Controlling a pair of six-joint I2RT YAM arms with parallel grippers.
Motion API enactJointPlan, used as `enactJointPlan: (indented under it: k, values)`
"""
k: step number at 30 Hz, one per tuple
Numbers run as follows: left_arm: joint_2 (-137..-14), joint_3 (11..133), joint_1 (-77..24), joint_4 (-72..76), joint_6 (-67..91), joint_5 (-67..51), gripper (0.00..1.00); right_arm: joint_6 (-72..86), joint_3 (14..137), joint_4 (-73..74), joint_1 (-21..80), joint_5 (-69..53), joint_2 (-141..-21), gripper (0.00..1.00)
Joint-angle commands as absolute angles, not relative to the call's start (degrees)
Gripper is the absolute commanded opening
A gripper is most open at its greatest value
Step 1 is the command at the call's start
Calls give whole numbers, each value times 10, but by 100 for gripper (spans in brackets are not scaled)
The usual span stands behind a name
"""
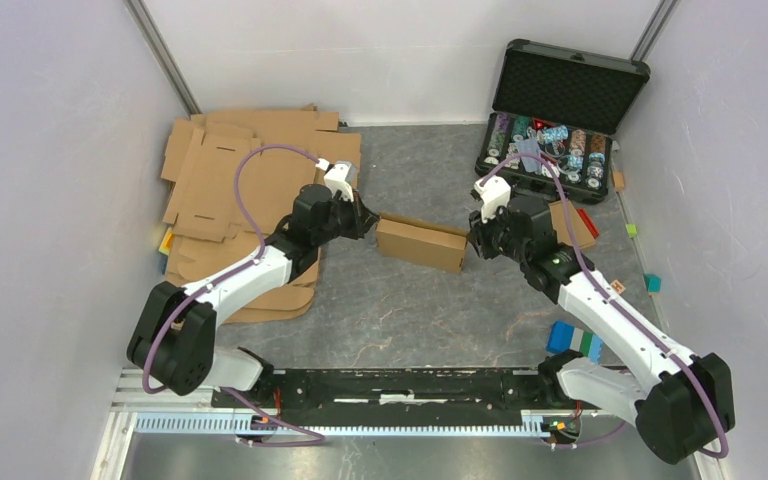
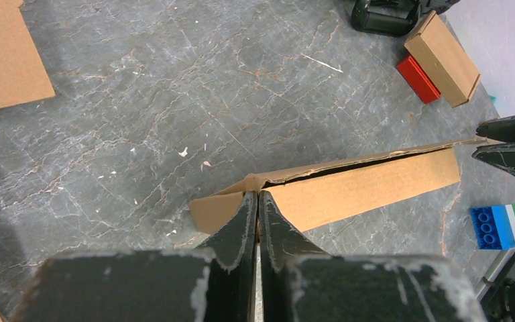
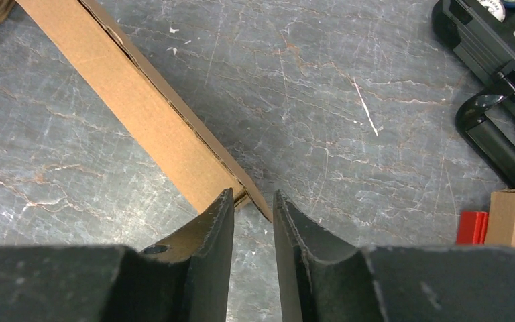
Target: Fold the paper box
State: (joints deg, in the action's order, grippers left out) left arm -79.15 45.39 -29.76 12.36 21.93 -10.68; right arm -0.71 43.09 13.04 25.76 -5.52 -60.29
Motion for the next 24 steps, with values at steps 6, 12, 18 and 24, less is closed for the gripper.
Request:
enactJointPlan:
  k: [6,12,18,24]
  values:
    - [-793,473,-301,131,192,-118,4,-12,458,137,255,-24,-611,30]
    - [-792,473,-303,130,192,-118,3,-3,458,134,256,-40,-612,12]
    - [-793,474,-308,129,195,-119,3,41,487,165,255,-83,-632,5]
    - [-792,475,-315,127,196,-119,2,87,490,165,256,-93,-645,4]
